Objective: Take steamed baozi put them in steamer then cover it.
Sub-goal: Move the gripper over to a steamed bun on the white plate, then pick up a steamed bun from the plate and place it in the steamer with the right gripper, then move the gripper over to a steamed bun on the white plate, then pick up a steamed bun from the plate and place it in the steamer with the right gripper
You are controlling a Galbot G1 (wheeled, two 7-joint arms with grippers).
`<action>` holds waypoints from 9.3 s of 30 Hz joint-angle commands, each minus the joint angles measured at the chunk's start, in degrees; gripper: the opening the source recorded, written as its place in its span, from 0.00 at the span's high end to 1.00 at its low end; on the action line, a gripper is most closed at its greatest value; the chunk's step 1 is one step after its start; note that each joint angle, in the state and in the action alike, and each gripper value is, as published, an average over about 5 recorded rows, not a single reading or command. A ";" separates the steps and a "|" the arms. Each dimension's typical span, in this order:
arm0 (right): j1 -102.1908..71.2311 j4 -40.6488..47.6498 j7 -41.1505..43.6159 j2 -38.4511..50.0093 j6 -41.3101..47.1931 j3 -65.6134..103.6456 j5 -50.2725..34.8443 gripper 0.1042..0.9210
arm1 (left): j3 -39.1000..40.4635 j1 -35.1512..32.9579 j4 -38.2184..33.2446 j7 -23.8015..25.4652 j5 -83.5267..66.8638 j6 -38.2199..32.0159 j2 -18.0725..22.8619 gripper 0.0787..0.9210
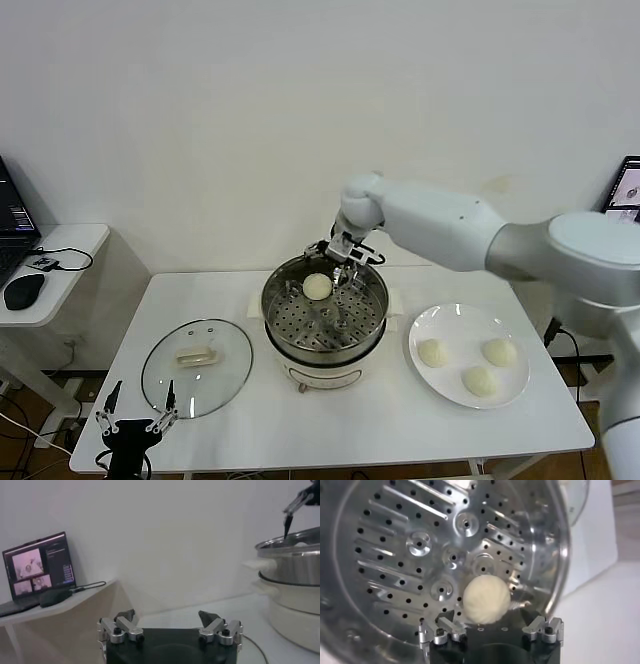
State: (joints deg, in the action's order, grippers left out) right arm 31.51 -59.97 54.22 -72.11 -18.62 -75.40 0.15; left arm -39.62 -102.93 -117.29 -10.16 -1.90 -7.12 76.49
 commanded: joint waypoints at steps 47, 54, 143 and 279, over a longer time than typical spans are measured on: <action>-31.49 -16.72 3.01 33.41 31.23 21.11 3.51 0.12 | -0.13 -0.93 -1.08 0.54 2.85 2.43 -0.11 0.12; -32.64 -15.06 1.82 31.23 31.10 21.95 3.82 0.12 | -0.22 -0.63 -0.48 0.51 2.88 2.40 -0.13 0.12; -9.85 -2.82 -8.31 -8.85 51.13 6.28 -26.45 0.30 | -1.07 0.99 -1.03 0.55 2.96 2.29 -0.10 0.12; -2.93 -16.36 6.73 2.84 8.61 2.22 0.32 0.32 | -2.23 -0.56 0.07 -0.11 3.50 2.25 0.44 0.12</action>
State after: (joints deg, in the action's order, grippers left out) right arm 30.12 -78.67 61.75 -61.91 1.95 -69.10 -8.23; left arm -41.80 -103.63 -117.33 -10.19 1.56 -4.87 76.70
